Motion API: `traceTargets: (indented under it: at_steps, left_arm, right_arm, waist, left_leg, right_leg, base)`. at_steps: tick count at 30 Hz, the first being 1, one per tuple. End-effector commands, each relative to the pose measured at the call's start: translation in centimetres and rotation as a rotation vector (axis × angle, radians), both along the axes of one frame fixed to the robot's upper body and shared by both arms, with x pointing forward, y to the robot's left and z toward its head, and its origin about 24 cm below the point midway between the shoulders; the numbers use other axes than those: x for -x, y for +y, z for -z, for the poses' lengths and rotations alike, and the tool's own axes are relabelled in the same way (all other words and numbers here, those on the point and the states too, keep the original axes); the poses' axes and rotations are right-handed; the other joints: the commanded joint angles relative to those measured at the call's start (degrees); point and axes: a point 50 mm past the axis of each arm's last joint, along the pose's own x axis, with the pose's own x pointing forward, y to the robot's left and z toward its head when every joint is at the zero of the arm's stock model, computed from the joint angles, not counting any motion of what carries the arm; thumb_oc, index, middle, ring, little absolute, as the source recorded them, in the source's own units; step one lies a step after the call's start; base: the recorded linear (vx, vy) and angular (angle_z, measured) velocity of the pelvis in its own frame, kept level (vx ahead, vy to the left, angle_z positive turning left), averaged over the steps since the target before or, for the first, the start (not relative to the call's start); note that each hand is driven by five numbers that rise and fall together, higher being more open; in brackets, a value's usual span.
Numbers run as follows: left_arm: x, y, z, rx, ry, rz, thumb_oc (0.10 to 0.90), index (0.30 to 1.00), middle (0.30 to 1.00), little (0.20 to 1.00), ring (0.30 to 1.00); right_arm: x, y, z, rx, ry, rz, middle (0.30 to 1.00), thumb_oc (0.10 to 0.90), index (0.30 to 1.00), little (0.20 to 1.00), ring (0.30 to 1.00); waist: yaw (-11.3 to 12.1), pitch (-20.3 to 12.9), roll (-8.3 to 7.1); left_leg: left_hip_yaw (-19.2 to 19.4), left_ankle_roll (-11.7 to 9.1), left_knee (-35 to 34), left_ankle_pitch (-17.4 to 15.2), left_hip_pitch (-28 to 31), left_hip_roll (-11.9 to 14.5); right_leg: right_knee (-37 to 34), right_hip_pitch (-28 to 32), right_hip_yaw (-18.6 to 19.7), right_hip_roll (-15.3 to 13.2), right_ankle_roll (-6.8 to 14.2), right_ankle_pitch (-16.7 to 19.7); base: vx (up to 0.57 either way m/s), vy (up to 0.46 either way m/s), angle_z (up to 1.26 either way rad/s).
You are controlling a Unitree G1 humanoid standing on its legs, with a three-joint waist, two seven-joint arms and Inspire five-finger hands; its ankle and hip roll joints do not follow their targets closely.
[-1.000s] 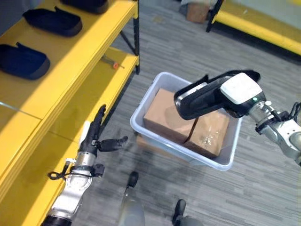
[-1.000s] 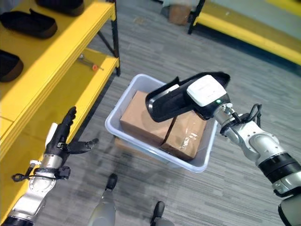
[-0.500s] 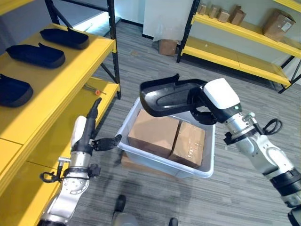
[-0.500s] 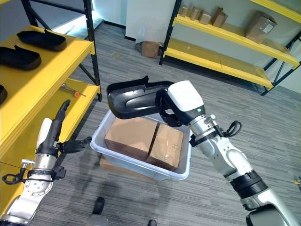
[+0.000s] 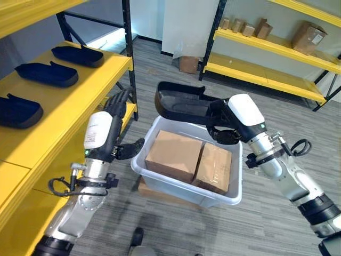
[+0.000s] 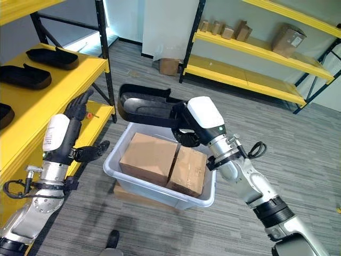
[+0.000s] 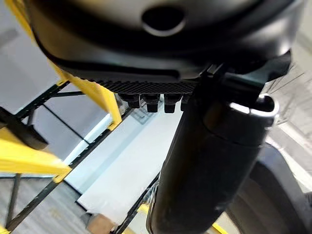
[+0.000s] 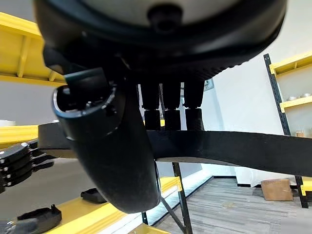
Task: Move parts from the plastic box to the shelf.
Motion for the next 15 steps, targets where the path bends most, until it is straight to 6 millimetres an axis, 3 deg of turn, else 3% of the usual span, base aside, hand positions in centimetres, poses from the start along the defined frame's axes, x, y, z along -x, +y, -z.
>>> traceTargets:
  at_steps: [1, 7, 15]
  left_arm:
    - [-0.3, -2.2, -3.0, -0.057, -0.213, 0.117, 0.900, 1.000, 1.000, 1.000, 1.000]
    - [-1.2, -3.6, -4.1, -0.177, -0.292, 0.151, 0.900, 1.000, 1.000, 1.000, 1.000]
    - [-2.1, -3.8, -4.6, -0.233, -0.327, 0.124, 0.900, 1.000, 1.000, 1.000, 1.000]
  right_arm:
    - [-0.2, 0.8, -3.9, -0.139, -0.161, -0.060, 0.300, 0.400, 0.300, 0.300, 0.300]
    - [-0.5, 1.5, -3.7, -0.129, -0.134, -0.094, 0.300, 0.400, 0.300, 0.300, 0.300]
    - [-0.6, 2.2, -3.5, -0.119, -0.117, -0.122, 0.300, 0.400, 0.300, 0.300, 0.300]
  waist:
    - [-0.8, -10.1, 0.83]
    - [-1.7, -10.5, 0.55]
    - [-2.9, -10.8, 0.87]
  left_leg:
    - [-0.1, 2.6, -0.6, -6.1, 4.5, 1.6]
    - [0.4, 2.5, -0.6, -6.3, 5.2, 1.9]
    - [1.5, 2.6, -0.6, -6.7, 6.1, 2.0]
  right_leg:
    - [4.5, -5.2, -1.4, -0.3, 0.8, 0.0]
    - [4.2, -4.6, -0.8, -0.1, 0.7, 0.0]
    - [4.2, -4.6, 0.4, -0.1, 0.5, -0.1]
  base:
    - [0.02, -0.001, -0.06]
    - [0.01, 0.001, -0.02]
    - [0.01, 0.015, -0.04]
